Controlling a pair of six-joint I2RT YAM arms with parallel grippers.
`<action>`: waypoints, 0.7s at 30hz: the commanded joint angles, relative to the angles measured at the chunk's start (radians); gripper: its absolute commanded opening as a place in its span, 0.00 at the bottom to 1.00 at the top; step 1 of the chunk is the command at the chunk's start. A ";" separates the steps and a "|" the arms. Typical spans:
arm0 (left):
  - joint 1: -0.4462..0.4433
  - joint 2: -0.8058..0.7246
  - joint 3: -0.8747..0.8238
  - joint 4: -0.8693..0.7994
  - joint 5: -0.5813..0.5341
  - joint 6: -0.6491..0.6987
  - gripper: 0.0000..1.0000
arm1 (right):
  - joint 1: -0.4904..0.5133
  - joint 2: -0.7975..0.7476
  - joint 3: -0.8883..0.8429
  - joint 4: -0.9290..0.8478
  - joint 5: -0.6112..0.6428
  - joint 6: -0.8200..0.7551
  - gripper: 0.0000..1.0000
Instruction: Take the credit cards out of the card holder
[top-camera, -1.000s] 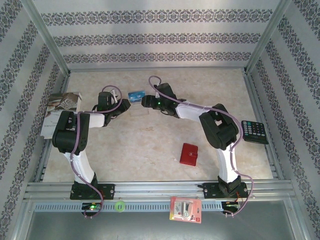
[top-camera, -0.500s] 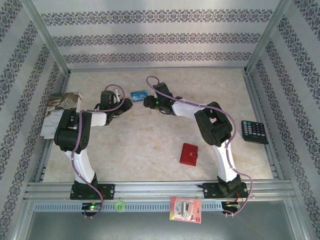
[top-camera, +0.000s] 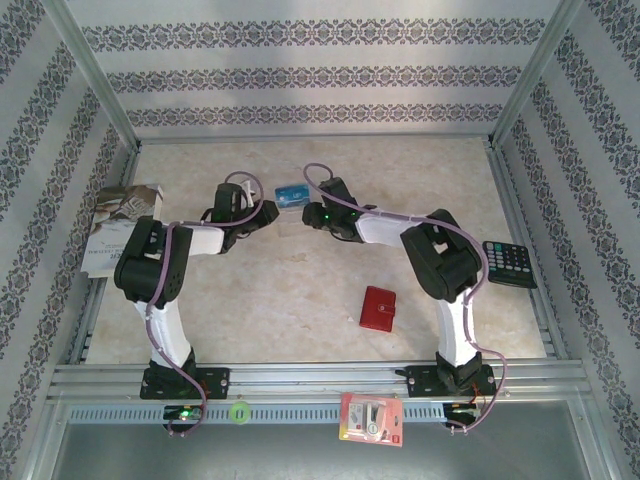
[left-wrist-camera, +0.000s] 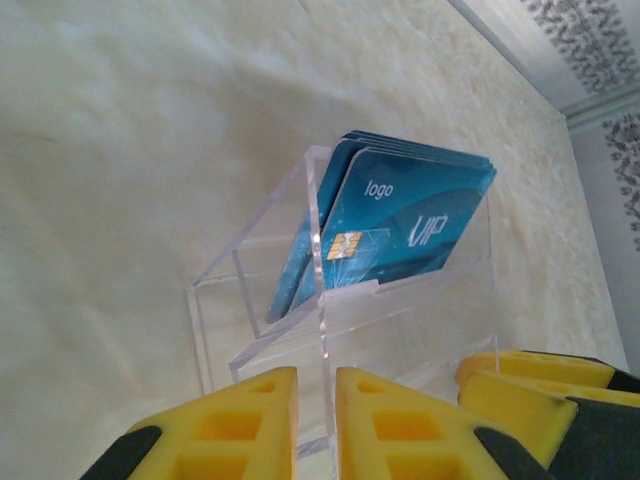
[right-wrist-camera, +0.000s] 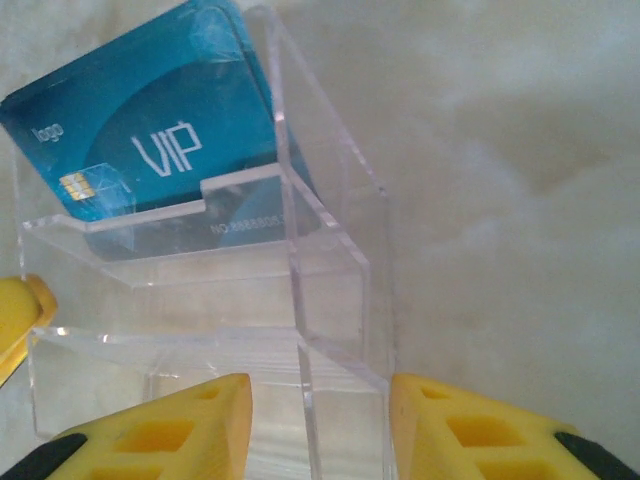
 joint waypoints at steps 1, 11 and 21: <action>-0.047 0.024 -0.013 0.012 -0.006 -0.009 0.18 | -0.008 -0.071 -0.097 0.031 0.039 0.028 0.40; -0.160 -0.018 -0.086 0.057 -0.044 -0.049 0.17 | -0.003 -0.279 -0.344 0.082 0.072 0.041 0.38; -0.252 -0.095 -0.235 0.164 -0.111 -0.124 0.17 | -0.003 -0.379 -0.465 0.087 0.060 0.015 0.38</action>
